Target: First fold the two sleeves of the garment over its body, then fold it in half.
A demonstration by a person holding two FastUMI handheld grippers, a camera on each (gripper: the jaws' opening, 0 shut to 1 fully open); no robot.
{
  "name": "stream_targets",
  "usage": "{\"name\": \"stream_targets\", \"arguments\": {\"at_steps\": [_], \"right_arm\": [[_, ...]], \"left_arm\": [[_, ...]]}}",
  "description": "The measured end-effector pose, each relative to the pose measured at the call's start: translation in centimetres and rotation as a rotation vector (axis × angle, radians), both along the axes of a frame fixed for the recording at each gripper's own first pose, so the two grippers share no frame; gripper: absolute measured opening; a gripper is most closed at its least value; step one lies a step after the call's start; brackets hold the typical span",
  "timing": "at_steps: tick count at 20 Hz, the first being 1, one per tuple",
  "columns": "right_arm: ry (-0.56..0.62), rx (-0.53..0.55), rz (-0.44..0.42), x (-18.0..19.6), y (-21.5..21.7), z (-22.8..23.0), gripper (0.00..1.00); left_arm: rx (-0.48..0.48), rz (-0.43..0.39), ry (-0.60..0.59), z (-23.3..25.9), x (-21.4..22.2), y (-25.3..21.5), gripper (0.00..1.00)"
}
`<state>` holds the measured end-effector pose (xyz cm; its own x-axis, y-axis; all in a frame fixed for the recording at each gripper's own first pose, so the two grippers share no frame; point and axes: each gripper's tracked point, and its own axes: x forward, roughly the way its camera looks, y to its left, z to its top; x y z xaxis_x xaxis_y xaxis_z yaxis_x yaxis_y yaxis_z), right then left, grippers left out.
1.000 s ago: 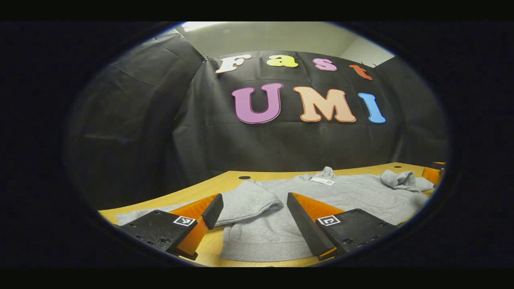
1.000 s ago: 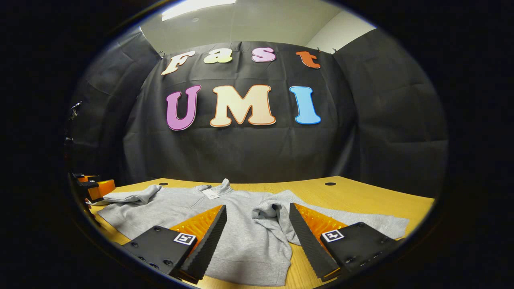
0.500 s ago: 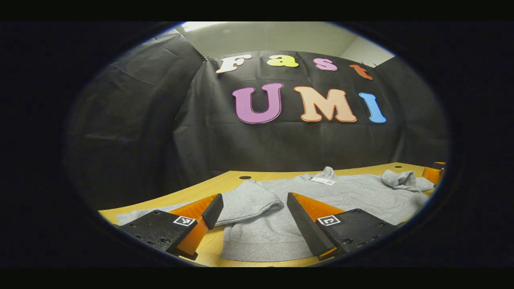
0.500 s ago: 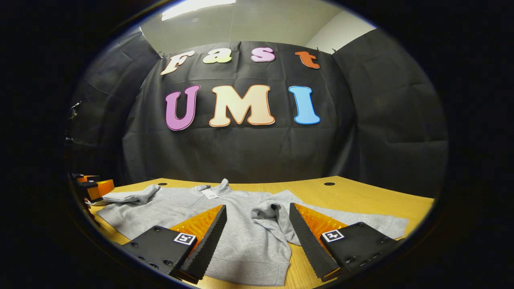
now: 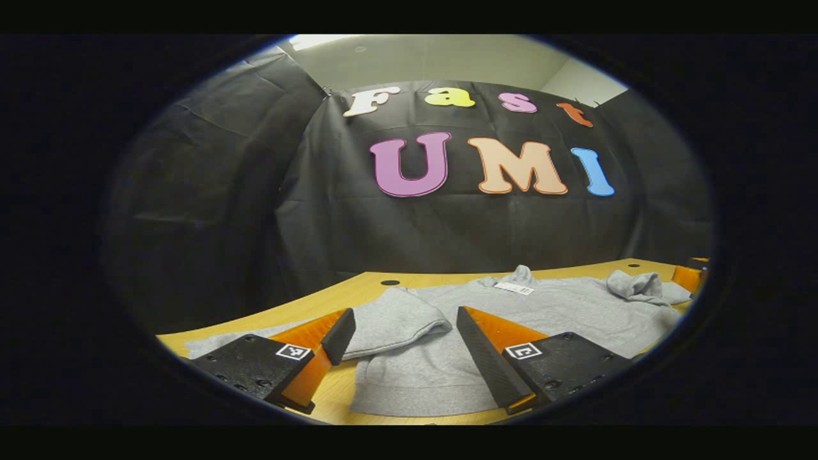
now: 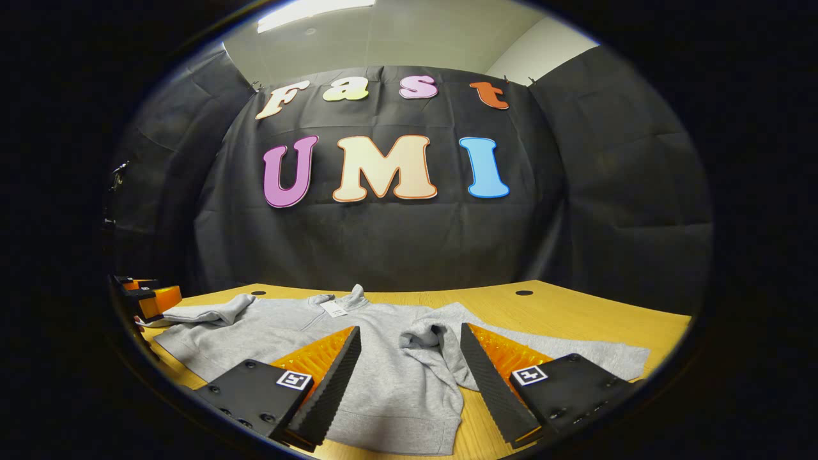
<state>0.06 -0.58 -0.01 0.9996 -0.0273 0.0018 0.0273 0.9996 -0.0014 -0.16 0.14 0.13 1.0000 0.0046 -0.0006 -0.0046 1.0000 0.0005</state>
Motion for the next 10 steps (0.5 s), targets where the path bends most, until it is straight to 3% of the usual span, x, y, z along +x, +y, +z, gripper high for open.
{"name": "stream_targets", "arguments": {"at_steps": [3, 6, 10], "right_arm": [[0.026, 0.031, 0.025, 0.3, 0.3, -0.4, 0.97], [0.115, 0.145, 0.047, 0.4, -1.0, -1.3, 0.98], [0.198, 0.145, -0.022, 0.0, -6.8, 0.0, 0.97]], "left_arm": [[0.0, 0.0, 0.0, 0.1, 0.1, 0.1, 0.94], [0.0, 0.0, 0.001, -0.1, 0.0, 0.0, 0.94], [0.0, 0.0, 0.001, -0.1, 0.1, 0.1, 0.93]]}}
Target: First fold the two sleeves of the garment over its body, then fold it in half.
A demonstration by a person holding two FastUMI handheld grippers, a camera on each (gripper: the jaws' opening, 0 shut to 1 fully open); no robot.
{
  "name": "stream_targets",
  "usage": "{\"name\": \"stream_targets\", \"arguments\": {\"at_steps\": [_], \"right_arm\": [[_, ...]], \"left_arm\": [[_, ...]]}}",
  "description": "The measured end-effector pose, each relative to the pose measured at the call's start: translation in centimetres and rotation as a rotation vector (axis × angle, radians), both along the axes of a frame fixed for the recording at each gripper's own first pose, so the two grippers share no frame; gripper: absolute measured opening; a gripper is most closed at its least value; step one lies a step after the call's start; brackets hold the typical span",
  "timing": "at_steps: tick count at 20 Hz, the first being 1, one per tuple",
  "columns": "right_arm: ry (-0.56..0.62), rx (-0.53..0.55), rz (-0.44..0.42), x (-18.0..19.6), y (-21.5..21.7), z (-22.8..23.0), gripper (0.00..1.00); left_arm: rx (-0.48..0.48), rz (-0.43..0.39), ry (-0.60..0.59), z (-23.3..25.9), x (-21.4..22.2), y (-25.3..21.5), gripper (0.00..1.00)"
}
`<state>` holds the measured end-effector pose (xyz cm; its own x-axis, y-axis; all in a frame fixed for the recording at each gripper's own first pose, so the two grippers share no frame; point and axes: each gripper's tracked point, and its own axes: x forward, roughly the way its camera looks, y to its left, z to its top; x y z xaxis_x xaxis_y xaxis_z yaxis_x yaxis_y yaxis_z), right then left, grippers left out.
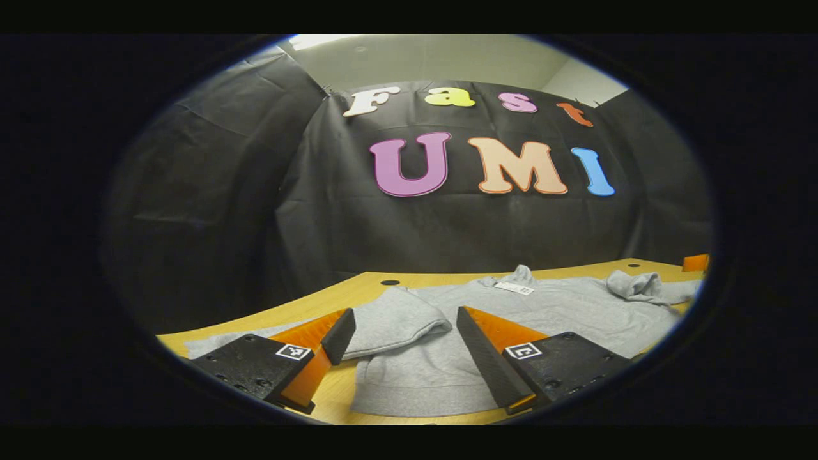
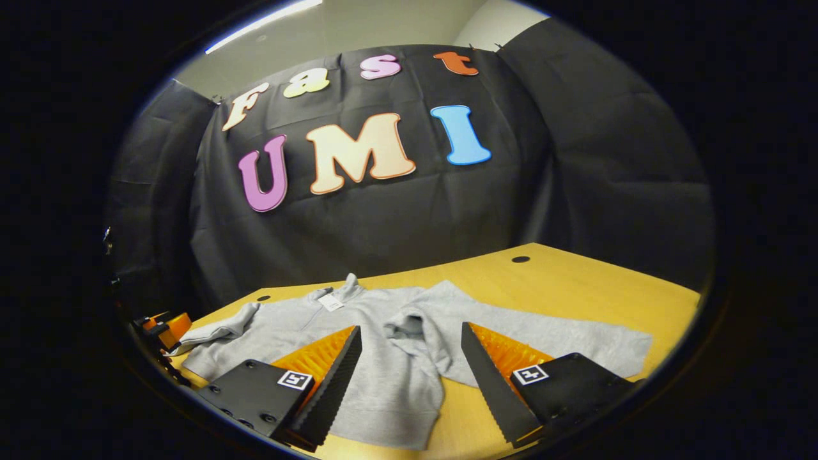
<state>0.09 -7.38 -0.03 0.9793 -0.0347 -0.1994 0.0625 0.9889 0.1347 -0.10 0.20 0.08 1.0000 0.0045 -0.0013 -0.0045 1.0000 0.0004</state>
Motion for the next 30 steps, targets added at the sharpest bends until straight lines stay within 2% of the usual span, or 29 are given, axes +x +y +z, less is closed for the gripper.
{"name": "stream_targets", "arguments": {"at_steps": [6, 7, 8, 9, 12, 13, 21, 25, 26, 27, 28, 29, 30], "right_arm": [[0.21, -0.087, -0.133, -3.5, -10.7, -1.1, 0.98], [0.242, -0.097, -0.163, -4.3, -12.3, -1.4, 0.93], [0.27, -0.101, -0.184, -5.0, -13.7, -1.9, 0.98], [0.296, -0.098, -0.198, -5.4, -14.8, -2.2, 0.93], [0.389, -0.067, -0.228, -6.2, -17.1, -4.0, 0.93], [0.417, -0.06, -0.232, -6.5, -17.7, -4.6, 0.98], [0.546, -0.015, -0.242, -6.4, -19.2, -8.8, 0.98], [0.571, -0.033, -0.24, -6.5, -19.3, -9.2, 0.98], [0.579, -0.045, -0.237, -6.6, -19.2, -9.3, 0.93], [0.587, -0.063, -0.234, -6.6, -19.2, -9.4, 0.98], [0.594, -0.081, -0.232, -6.7, -19.2, -9.4, 0.98], [0.597, -0.089, -0.233, -6.6, -19.1, -9.4, 0.93], [0.598, -0.088, -0.233, -6.6, -19.0, -9.5, 0.93]], "left_arm": [[0.0, 0.0, 0.0, 0.0, 0.0, 0.0, 0.94], [0.0, 0.0, 0.0, 0.1, 0.0, 0.0, 0.94], [0.0, 0.0, 0.0, 0.0, 0.0, 0.0, 0.94], [0.0, 0.0, 0.0, 0.1, 0.0, 0.0, 0.94], [0.0, 0.0, 0.0, 0.0, -0.1, 0.0, 0.94], [0.0, 0.0, 0.0, 0.1, -0.1, 0.0, 0.94], [0.0, -0.001, 0.001, 0.0, -0.1, 0.0, 0.94], [0.0, 0.0, 0.0, 0.0, 0.0, 0.1, 0.94], [0.0, 0.0, 0.0, 0.1, 0.0, 0.1, 0.94], [0.0, -0.001, 0.0, 0.0, 0.0, 0.1, 0.94], [0.0, 0.0, 0.0, 0.0, 0.0, 0.1, 0.94], [0.0, -0.001, 0.0, 0.0, -0.1, 0.1, 0.94], [0.0, -0.001, 0.0, 0.0, -0.1, 0.1, 0.94]]}}
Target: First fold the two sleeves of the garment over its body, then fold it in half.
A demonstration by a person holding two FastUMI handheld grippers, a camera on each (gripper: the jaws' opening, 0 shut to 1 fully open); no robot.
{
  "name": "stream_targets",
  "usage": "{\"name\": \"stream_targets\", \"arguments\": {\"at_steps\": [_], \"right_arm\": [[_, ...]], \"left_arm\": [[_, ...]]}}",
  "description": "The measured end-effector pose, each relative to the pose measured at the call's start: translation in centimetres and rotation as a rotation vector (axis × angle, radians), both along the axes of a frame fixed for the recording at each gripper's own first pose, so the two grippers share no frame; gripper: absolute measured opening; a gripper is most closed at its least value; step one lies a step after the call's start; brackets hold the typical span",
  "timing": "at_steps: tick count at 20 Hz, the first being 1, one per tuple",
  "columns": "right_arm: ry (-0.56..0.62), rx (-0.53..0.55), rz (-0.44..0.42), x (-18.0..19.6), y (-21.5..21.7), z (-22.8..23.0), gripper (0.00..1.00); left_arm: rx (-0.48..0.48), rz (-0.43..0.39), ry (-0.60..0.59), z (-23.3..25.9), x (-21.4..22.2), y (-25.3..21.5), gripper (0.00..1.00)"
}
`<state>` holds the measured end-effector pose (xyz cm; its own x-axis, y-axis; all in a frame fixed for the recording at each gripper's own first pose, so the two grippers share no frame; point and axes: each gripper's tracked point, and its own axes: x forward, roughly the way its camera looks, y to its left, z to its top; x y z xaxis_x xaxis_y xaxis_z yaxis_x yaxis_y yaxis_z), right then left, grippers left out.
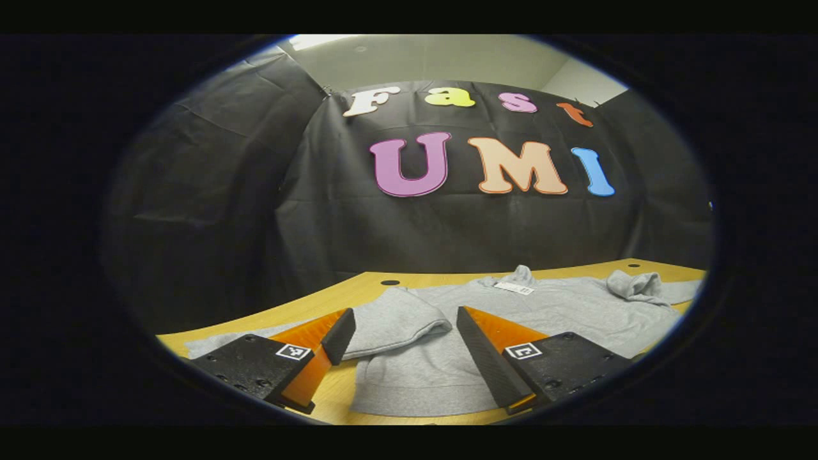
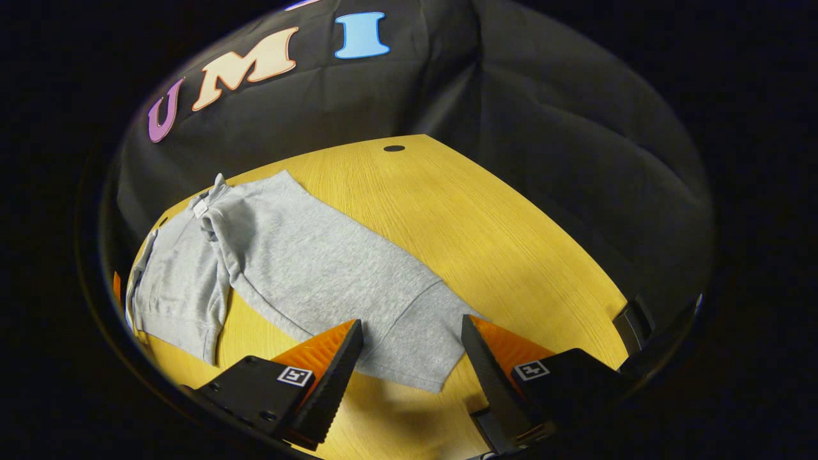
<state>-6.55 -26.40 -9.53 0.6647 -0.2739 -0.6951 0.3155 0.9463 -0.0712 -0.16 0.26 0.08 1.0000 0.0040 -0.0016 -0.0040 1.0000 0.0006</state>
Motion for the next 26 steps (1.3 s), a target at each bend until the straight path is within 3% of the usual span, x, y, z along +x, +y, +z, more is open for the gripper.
{"name": "stream_targets", "arguments": {"at_steps": [1, 2, 3, 4, 5, 6, 7, 11, 15, 21, 26], "right_arm": [[0.001, 0.004, 0.009, 0.2, 0.3, -0.1, 0.97], [0.0, 0.005, 0.02, 0.1, 0.7, 0.0, 0.92], [-0.001, 0.0, 0.03, 0.2, 0.9, 0.0, 0.78], [-0.003, -0.004, 0.042, 0.2, 1.2, 0.0, 0.77], [-0.003, 0.001, 0.058, 0.3, 1.7, -0.1, 0.62], [-0.006, -0.001, 0.067, 0.3, 2.0, -0.1, 0.57], [-0.004, 0.002, 0.087, 0.3, 2.4, -0.1, 0.41], [0.007, -0.008, 0.128, 0.1, 3.2, -0.1, 0.17], [-0.003, 0.02, 0.099, -0.1, 3.3, 0.1, 0.04], [-0.006, 0.043, 0.095, 0.2, 3.9, 0.5, 0.04], [-0.088, 0.08, 0.15, 2.9, 6.8, 4.4, 0.04]], "left_arm": [[0.0, 0.0, 0.0, 0.0, 0.0, 0.0, 0.94], [0.0, 0.0, 0.0, 0.0, 0.0, 0.0, 0.94], [0.0, 0.0, 0.0, 0.1, 0.0, 0.1, 0.94], [0.0, 0.0, 0.0, 0.1, 0.0, 0.0, 0.94], [0.0, 0.0, 0.0, 0.0, 0.0, 0.0, 0.94], [0.0, 0.0, 0.0, 0.0, -0.1, 0.0, 0.94], [0.0, 0.0, 0.0, 0.0, 0.0, 0.0, 0.94], [0.0, 0.0, 0.0, 0.0, 0.0, 0.0, 0.94], [0.0, 0.0, 0.0, 0.0, 0.0, 0.0, 0.94], [0.0, 0.0, 0.0, 0.0, -0.1, 0.0, 0.94], [0.0, 0.0, 0.0, 0.1, 0.0, 0.1, 0.94]]}}
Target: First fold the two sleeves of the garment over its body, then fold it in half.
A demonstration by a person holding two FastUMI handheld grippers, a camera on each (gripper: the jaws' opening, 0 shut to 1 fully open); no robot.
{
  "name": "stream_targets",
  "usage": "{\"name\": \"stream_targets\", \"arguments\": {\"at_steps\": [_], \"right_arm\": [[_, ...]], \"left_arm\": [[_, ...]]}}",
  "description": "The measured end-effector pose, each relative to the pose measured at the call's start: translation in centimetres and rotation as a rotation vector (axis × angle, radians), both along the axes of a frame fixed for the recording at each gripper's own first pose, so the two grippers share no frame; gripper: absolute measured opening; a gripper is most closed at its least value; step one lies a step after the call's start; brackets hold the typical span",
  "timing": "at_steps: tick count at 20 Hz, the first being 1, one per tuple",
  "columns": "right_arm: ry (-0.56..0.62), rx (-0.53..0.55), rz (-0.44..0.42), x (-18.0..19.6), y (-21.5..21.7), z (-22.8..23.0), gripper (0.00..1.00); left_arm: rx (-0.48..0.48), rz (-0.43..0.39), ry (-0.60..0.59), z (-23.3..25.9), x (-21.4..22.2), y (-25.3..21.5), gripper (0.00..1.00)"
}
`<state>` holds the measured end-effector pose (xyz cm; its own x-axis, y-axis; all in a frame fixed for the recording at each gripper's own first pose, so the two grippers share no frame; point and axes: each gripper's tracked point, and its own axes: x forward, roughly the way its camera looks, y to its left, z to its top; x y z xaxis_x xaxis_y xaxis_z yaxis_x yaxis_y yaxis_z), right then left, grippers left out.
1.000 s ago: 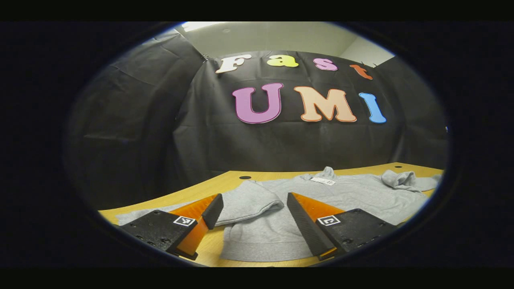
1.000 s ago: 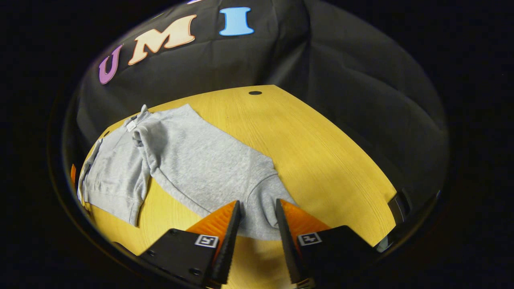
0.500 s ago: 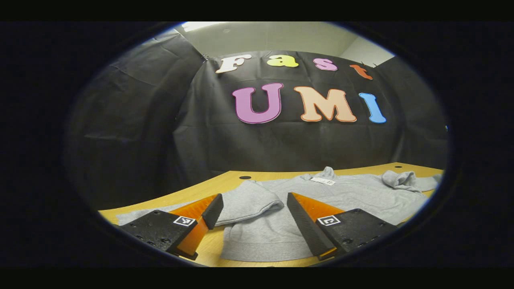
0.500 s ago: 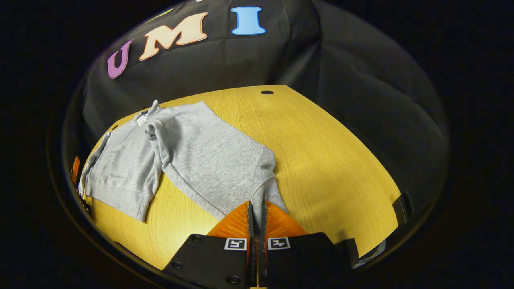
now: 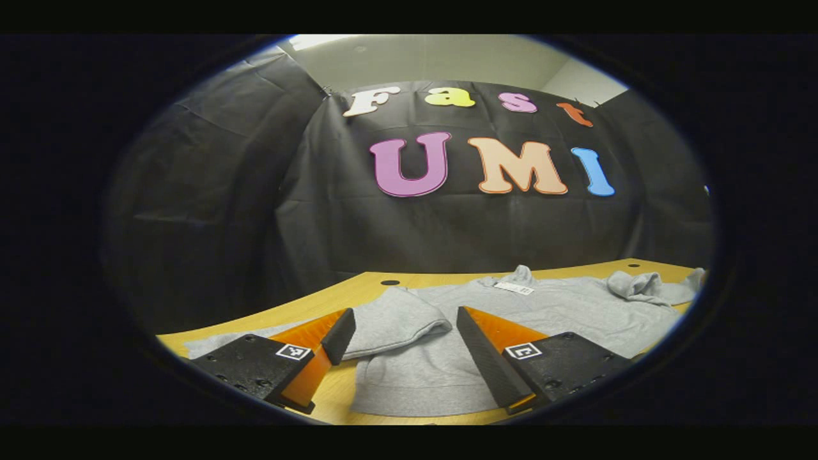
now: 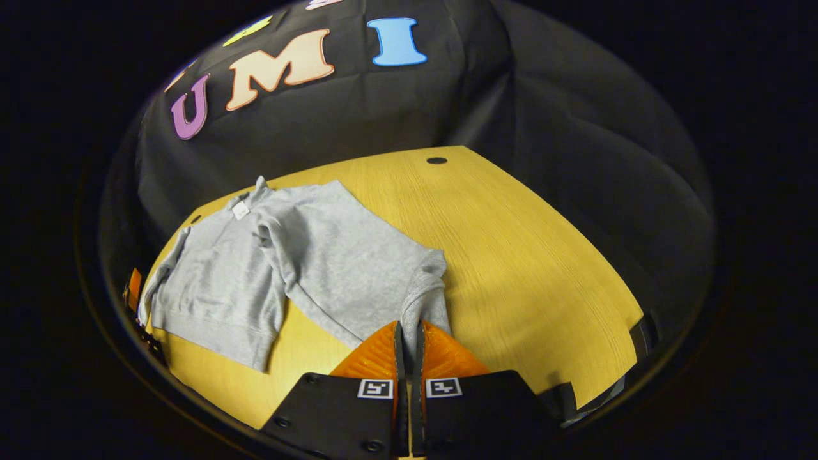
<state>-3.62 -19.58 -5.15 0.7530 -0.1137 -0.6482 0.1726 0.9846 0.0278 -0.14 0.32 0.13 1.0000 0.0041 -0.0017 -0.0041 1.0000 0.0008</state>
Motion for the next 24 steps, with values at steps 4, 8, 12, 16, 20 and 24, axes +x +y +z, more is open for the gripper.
{"name": "stream_targets", "arguments": {"at_steps": [4, 8, 12, 16, 20, 24], "right_arm": [[-0.076, -0.005, 0.076, 3.5, 3.6, 4.1, 0.04], [-0.142, -0.012, 0.176, 7.5, 8.6, 7.6, 0.04], [-0.169, -0.017, 0.275, 11.0, 14.0, 8.7, 0.04], [-0.193, -0.006, 0.378, 14.2, 20.5, 9.8, 0.04], [-0.185, -0.021, 0.47, 16.8, 26.5, 9.8, 0.04], [-0.167, -0.015, 0.61, 19.2, 36.2, 9.6, 0.04]], "left_arm": [[0.0, 0.0, 0.0, 0.0, 0.0, 0.0, 0.94], [0.0, 0.0, 0.0, 0.0, -0.1, -0.1, 0.94], [0.0, -0.001, 0.0, 0.0, -0.1, 0.0, 0.94], [0.0, 0.0, 0.0, 0.0, -0.1, 0.0, 0.94], [0.0, 0.0, 0.0, 0.0, -0.1, 0.0, 0.94], [0.0, 0.0, -0.001, 0.1, 0.0, 0.0, 0.94]]}}
